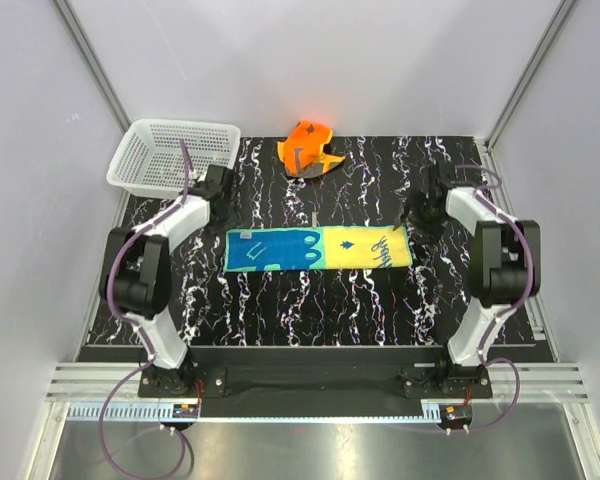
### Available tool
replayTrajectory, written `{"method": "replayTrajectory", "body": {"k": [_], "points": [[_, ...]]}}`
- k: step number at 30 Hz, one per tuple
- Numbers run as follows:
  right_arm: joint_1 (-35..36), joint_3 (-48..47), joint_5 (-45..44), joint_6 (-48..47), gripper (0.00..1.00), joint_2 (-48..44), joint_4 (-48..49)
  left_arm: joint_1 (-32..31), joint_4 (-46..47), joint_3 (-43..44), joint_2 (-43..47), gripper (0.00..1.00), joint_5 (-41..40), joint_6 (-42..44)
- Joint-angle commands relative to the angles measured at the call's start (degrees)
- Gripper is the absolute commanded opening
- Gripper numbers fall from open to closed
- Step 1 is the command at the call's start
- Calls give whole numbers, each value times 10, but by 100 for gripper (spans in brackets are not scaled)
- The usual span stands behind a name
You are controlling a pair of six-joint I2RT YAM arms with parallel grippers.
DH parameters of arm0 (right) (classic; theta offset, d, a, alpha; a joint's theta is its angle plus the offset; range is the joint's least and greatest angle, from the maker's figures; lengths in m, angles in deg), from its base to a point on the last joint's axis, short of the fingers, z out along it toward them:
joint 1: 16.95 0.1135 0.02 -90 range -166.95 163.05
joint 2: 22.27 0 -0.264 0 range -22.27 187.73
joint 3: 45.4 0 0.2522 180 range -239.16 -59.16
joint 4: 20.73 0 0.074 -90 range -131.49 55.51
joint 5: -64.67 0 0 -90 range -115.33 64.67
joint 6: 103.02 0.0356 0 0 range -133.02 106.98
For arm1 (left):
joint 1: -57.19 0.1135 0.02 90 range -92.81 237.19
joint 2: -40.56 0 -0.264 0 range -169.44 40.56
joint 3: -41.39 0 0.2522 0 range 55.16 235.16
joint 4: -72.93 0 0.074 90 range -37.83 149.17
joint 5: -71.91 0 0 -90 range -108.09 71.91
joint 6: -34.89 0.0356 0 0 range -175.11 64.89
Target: Roll the towels
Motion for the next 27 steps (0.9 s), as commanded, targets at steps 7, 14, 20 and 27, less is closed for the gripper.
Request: {"method": "replayTrajectory", "body": {"k": [7,14,20,27], "points": [[-42,173,52,29,82,-142,38,-37,-3,-71,159,63,-8,0],[-42,237,85,45,72,-151,74,-139,-13,-64,176,63,-29,-24],[-44,258,86,56,52,-145,101,-193,-24,-47,165,63,-42,-36],[-46,272,69,58,41,-153,112,-222,-44,-25,164,63,-61,-39]]}}
